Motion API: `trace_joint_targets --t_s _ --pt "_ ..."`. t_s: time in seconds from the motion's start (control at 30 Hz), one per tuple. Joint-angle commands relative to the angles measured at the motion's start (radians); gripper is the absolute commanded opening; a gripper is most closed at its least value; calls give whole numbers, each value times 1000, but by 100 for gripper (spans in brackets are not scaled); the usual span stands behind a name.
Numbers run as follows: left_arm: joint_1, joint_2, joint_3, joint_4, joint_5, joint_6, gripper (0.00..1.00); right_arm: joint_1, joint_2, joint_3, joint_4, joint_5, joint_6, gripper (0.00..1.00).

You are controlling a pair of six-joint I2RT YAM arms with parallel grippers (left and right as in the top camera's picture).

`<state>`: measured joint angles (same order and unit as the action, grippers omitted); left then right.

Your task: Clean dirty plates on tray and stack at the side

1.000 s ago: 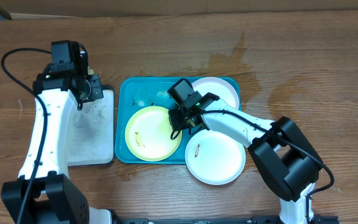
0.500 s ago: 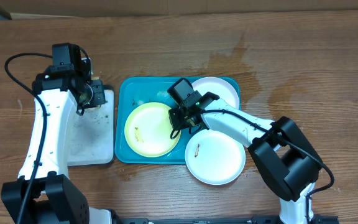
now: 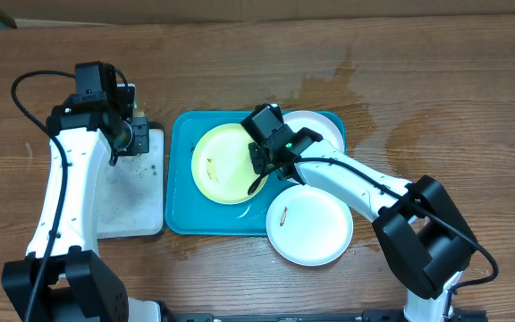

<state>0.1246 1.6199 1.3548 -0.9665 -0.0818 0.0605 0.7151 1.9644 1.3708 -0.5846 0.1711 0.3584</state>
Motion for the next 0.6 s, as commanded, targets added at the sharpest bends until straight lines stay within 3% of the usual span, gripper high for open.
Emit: trace_joint_targets --t_s 0.0,0.13,0.57 --pt "-1 45 9 -1 -79 28 4 -2 -64 26 0 53 -18 4" --pt "-2 96 8 -2 -166 -15 4 -2 -89 26 0 53 -17 4" --pt "-29 101 8 18 -241 -75 4 -2 -90 26 -3 45 10 4"
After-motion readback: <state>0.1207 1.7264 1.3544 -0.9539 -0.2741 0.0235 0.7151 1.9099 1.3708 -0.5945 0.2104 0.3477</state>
